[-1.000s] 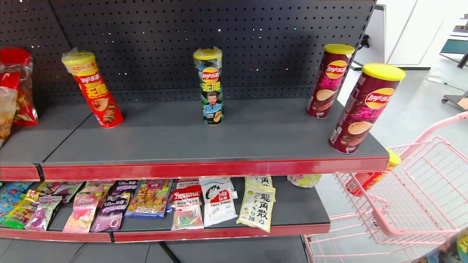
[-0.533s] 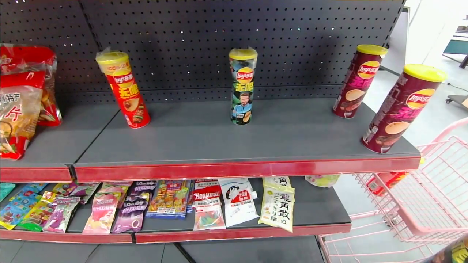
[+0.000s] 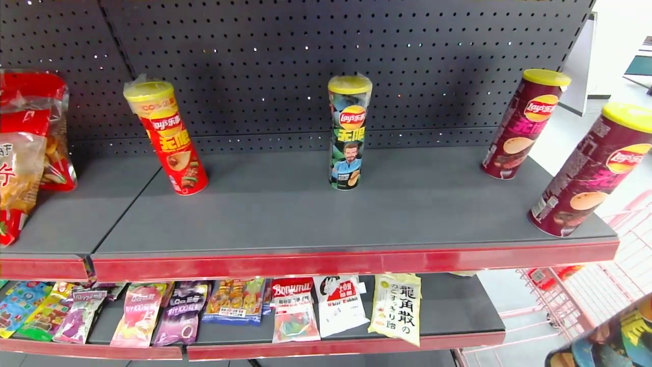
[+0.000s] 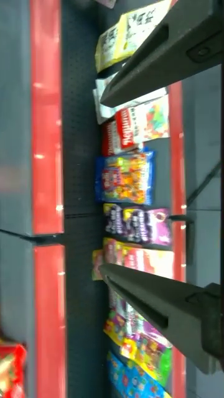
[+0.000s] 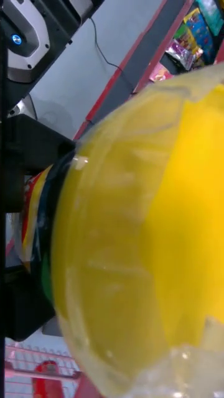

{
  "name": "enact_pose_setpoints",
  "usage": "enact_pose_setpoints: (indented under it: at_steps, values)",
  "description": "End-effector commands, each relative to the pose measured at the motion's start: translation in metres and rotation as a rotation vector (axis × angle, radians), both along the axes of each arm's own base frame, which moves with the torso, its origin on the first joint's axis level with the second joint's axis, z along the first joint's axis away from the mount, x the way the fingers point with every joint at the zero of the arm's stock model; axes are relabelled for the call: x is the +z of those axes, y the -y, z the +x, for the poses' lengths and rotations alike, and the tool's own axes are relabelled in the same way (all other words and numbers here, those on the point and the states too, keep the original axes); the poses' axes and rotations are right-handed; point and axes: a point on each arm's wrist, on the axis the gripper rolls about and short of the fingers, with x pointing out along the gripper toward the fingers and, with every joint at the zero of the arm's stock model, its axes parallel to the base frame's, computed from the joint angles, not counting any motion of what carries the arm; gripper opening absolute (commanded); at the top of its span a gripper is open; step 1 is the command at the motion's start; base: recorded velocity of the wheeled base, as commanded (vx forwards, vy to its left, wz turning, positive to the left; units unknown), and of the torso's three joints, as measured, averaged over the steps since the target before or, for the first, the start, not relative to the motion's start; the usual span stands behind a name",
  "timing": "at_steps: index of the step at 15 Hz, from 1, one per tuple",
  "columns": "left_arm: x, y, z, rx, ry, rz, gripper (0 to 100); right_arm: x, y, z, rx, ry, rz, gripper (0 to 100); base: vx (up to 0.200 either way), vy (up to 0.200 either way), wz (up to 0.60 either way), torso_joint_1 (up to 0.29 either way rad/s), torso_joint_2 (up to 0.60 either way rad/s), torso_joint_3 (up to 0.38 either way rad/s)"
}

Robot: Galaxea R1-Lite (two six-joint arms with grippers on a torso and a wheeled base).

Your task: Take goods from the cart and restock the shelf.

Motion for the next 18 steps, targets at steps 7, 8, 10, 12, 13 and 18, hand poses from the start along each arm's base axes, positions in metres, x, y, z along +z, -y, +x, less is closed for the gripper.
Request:
enact_pose_setpoints:
  at_steps: [7,8,10,12,13,18]
  values:
    - [-0.0005,0.0,0.0002,0.0,-0.002,0.0,100,0.0038,-0.0064,0.014,0.087,-0.042,0.005,0,0.057,0.0,0.0,0.0,0.0,0.0]
    - [-0.0001,0.0,0.0,0.0,-0.001,0.0,100,0.0058,-0.0082,0.0124,0.152,-0.035,0.013,0,0.0,0.0,0.0,0.0,0.0,0.0]
    - [-0.0001,0.0,0.0,-0.001,-0.001,0.0,100,0.0049,-0.0089,0.0121,0.168,-0.038,0.012,0,0.2,0.0,0.0,0.0,0.0,0.002]
    - [-0.0005,0.0,0.0002,0.0,-0.002,0.0,100,0.0044,-0.009,0.0124,0.168,-0.041,0.012,0,0.1,0.0,0.0,-0.001,0.0,0.004]
    - [-0.0005,0.0,0.0002,0.0,-0.002,0.0,100,0.004,-0.0089,0.0122,0.169,-0.041,0.012,0,0.0,0.0,0.0,0.0,0.0,0.0]
    - [-0.0001,0.0,0.0,0.002,-0.001,-0.003,100,0.0035,-0.0094,0.0109,0.208,-0.046,0.02,0,0.0,0.0,0.0,0.0,0.0,0.0]
